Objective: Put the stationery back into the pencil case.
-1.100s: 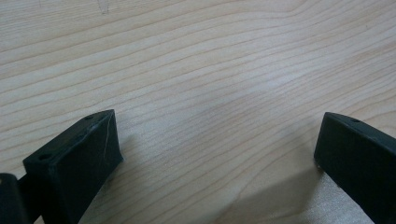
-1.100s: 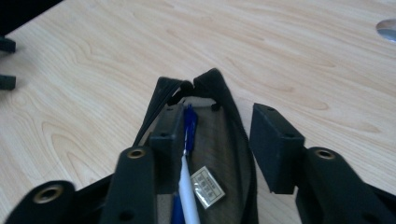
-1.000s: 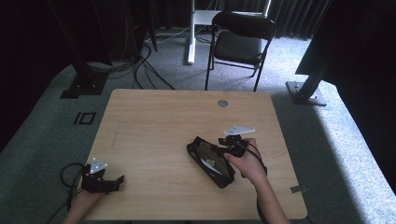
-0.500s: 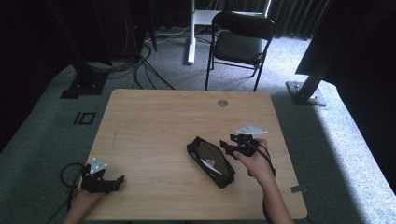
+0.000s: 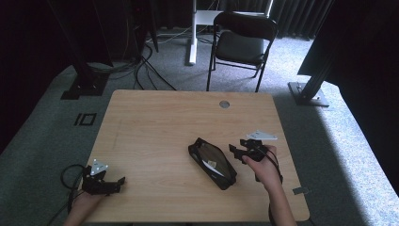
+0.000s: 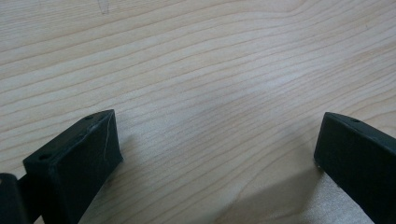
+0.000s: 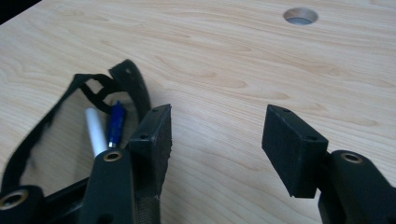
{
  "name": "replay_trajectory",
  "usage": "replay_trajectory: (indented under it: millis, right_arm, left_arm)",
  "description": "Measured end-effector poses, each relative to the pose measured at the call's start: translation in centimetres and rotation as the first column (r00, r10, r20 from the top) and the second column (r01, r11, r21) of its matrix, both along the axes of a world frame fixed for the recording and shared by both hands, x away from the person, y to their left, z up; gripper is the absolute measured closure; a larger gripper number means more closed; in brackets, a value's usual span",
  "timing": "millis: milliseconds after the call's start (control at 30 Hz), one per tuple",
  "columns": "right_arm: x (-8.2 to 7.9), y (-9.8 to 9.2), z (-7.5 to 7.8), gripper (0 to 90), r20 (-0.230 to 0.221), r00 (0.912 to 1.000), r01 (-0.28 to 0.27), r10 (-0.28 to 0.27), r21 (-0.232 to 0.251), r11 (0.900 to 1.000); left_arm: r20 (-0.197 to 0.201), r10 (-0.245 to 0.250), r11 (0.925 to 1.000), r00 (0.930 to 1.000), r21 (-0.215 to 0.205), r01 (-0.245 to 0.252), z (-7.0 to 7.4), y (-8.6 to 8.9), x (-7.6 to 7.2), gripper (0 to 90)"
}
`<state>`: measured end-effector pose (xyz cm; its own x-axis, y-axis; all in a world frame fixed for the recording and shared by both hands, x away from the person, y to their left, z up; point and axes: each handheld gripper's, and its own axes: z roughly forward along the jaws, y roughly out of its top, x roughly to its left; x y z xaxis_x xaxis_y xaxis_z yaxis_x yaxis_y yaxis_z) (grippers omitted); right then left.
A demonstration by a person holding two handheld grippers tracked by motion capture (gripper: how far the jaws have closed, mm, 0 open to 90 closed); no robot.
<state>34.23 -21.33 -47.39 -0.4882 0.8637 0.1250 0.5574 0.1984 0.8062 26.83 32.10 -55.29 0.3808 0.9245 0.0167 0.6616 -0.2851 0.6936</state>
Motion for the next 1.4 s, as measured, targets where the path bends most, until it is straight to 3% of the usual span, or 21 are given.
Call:
replay_trajectory:
  millis: [633,1400]
  right_arm:
    - [-0.8,-2.0,-2.7,38.5,-0.017,0.9969,0.076,-0.076,-0.008,0.997]
    - [-2.5,-4.4,-6.0,34.6,-0.027,0.9796,0.198,-0.199,-0.043,0.979]
  left_arm:
    - [0.001,0.000,1.0000,1.0000,0.000,0.000,0.0,0.0,0.0,0.6]
    - [0.001,0.000,1.0000,1.0000,0.001,0.000,0.0,0.0,0.0,0.6]
